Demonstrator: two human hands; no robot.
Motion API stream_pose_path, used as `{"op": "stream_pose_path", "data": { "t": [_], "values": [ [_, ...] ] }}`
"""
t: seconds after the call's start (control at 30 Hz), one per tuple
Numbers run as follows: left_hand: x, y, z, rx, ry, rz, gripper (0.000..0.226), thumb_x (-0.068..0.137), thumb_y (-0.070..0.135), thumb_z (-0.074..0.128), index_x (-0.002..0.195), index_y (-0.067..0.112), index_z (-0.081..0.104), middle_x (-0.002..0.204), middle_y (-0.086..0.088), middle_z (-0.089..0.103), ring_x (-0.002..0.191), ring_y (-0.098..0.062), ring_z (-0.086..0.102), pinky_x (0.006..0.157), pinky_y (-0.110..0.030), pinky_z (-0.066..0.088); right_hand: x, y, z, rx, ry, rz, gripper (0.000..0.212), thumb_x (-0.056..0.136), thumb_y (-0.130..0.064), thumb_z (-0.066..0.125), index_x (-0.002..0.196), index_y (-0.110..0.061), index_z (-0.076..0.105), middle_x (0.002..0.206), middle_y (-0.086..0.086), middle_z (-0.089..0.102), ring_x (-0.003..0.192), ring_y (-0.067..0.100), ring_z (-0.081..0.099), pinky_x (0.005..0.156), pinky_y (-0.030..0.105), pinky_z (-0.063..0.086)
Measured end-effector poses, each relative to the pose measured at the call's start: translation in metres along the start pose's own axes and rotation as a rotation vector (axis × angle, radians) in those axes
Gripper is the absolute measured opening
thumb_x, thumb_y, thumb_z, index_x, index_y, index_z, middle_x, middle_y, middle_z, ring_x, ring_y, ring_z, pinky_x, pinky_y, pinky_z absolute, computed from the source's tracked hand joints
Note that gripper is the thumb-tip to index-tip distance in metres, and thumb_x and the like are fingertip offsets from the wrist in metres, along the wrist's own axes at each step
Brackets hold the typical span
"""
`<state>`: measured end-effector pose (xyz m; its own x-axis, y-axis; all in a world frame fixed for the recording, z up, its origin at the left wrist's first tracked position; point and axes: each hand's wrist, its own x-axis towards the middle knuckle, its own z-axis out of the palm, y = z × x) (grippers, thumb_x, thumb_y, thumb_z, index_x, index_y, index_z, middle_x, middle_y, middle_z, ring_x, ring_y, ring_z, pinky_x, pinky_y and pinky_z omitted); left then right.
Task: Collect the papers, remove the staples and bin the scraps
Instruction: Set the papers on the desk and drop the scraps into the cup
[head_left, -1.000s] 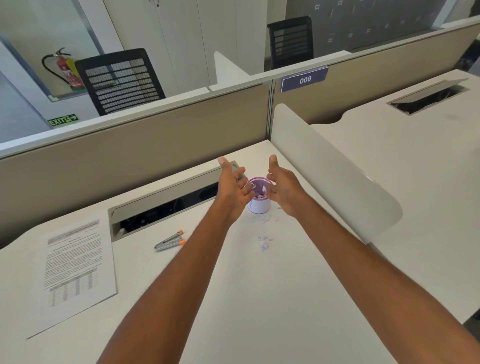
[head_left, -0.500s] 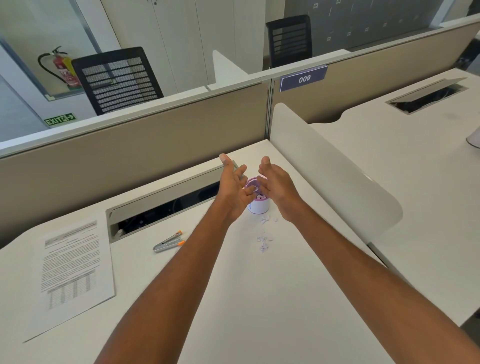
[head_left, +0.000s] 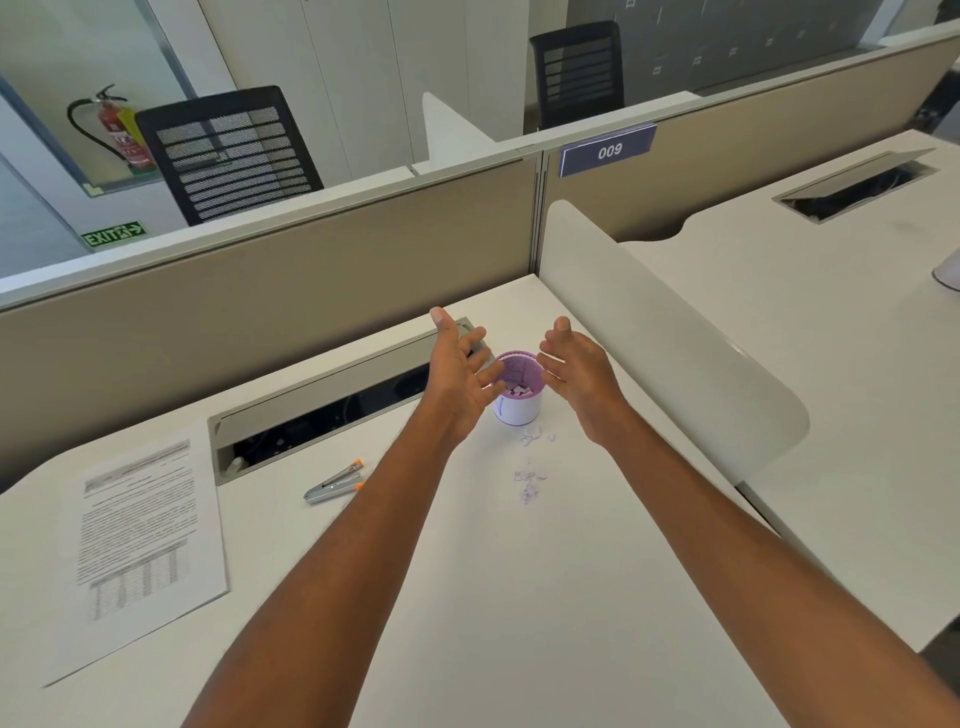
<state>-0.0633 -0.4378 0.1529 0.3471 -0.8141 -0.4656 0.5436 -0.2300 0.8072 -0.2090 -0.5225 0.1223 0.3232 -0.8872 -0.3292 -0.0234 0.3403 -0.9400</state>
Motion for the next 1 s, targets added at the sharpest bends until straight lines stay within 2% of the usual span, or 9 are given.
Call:
{"op": "stream_pose_path", "data": {
  "t": [0.1,0.2,0.3,0.37,0.47,0.63,0.8,0.93,1.0],
  "values": [
    [0.001,-0.009,-0.006,0.049,0.027,0.070,0.095,0.101,0.083,0.028,0.162,0.014,0.049,0.169,-0.012,0.048,0.147,-0.033,0.057,0.127,-0.051,0.043,0.001,0.010,-0.015,-0.088,0.086,-0.045,0.026,0.103,-0.047,0.060,0.114,-0.027,0.074,0.122,-0.003,0.074,0.123,0.021,0.070,0.105,0.037,0.056],
    [-0.004,-0.033,-0.020,0.139,0.053,0.116,0.079,0.105,0.076,0.037,0.153,0.016,0.058,0.160,-0.004,0.058,0.142,-0.024,0.061,0.126,-0.045,0.043,-0.001,0.037,-0.038,-0.371,0.104,-0.089,0.035,0.106,-0.032,0.058,0.139,-0.026,0.068,0.142,-0.005,0.068,0.134,0.019,0.061,0.115,0.038,0.047],
    [-0.017,-0.071,-0.040,0.275,0.104,0.092,0.065,0.101,0.071,0.054,0.147,0.026,0.063,0.154,0.005,0.062,0.143,-0.018,0.057,0.124,-0.040,0.040,0.004,0.075,-0.057,-0.657,0.005,-0.050,0.055,0.109,-0.031,0.056,0.162,-0.019,0.045,0.176,0.000,0.031,0.162,0.018,0.029,0.130,0.035,0.024],
    [-0.018,-0.103,-0.055,0.517,0.146,0.125,0.056,0.105,0.059,0.059,0.151,0.027,0.061,0.161,0.006,0.057,0.148,-0.017,0.052,0.124,-0.035,0.036,0.008,0.102,-0.067,-0.875,-0.094,-0.020,0.071,0.110,-0.043,0.053,0.170,-0.016,0.026,0.181,0.003,0.006,0.168,0.019,0.001,0.134,0.039,0.008],
    [-0.012,-0.141,-0.070,0.877,0.055,0.117,0.065,0.109,0.045,0.060,0.168,0.024,0.040,0.177,0.006,0.032,0.167,-0.013,0.021,0.134,-0.033,0.016,0.007,0.130,-0.074,-1.173,-0.177,-0.074,0.090,0.107,-0.063,0.045,0.171,-0.011,0.011,0.181,0.007,-0.007,0.167,0.024,-0.012,0.135,0.046,-0.004],
    [-0.001,-0.167,-0.081,1.208,-0.140,0.203,0.083,0.111,0.049,0.054,0.175,0.020,0.010,0.184,0.003,-0.008,0.168,-0.018,-0.021,0.134,-0.038,-0.014,-0.003,0.142,-0.056,-1.304,-0.246,-0.231,0.090,0.107,-0.065,0.038,0.172,-0.011,0.006,0.181,0.006,-0.005,0.168,0.023,-0.009,0.135,0.046,-0.005],
    [0.000,-0.169,-0.082,1.334,-0.159,0.248,0.086,0.111,0.050,0.052,0.175,0.018,0.006,0.183,-0.003,-0.012,0.168,-0.025,-0.023,0.135,-0.043,-0.013,-0.008,0.146,-0.042,-1.323,-0.282,-0.343,0.083,0.109,-0.061,0.037,0.171,-0.010,0.016,0.181,0.008,0.011,0.168,0.028,0.005,0.134,0.046,0.005],
    [-0.001,-0.167,-0.082,1.376,-0.163,0.273,0.088,0.109,0.051,0.056,0.175,0.017,0.007,0.183,-0.004,-0.010,0.169,-0.027,-0.019,0.136,-0.044,-0.009,-0.014,0.143,-0.034,-1.392,-0.345,-0.392,0.099,0.094,-0.073,0.009,0.168,-0.010,0.029,0.179,0.013,0.017,0.167,0.034,0.013,0.133,0.049,0.016],
    [-0.004,-0.169,-0.083,1.411,-0.159,0.283,0.090,0.107,0.052,0.057,0.175,0.018,0.008,0.184,-0.002,-0.008,0.169,-0.026,-0.016,0.136,-0.044,-0.007,-0.021,0.142,-0.033,-1.409,-0.379,-0.405,0.088,0.103,-0.067,0.020,0.167,-0.009,0.030,0.179,0.014,0.018,0.167,0.033,0.014,0.133,0.046,0.017]
  ]
}}
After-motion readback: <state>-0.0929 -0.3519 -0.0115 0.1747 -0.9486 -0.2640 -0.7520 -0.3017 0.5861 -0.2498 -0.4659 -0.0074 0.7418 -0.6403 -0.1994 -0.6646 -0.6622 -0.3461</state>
